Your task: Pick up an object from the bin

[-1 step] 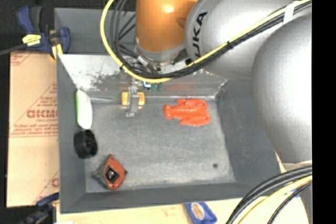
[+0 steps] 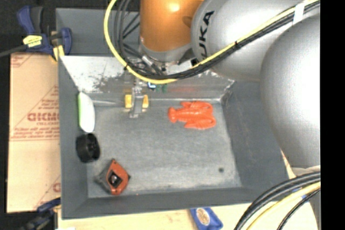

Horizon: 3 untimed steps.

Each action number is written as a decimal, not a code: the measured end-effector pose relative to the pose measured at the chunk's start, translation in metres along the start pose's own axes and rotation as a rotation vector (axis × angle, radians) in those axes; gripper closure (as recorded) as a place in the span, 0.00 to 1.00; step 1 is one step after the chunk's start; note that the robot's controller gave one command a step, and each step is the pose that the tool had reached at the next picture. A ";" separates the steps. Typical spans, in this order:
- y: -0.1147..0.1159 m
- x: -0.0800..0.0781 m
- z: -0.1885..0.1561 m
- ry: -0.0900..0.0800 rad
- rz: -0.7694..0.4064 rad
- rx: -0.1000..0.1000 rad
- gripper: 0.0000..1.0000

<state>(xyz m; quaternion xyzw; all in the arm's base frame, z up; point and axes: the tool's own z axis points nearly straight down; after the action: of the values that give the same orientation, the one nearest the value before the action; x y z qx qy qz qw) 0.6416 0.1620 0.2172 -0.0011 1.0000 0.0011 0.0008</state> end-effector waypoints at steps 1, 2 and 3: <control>-0.033 -0.006 0.070 -0.006 -0.010 0.000 0.00; -0.056 -0.007 0.147 -0.007 0.165 -0.002 0.00; -0.052 -0.013 0.145 -0.001 0.064 0.004 0.00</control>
Offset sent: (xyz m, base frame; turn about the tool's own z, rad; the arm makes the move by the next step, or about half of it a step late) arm 0.0057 -0.0553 -0.1472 0.1644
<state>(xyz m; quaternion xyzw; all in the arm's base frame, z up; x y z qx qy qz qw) 0.6552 0.1108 0.0726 0.0310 0.9995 -0.0011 0.0011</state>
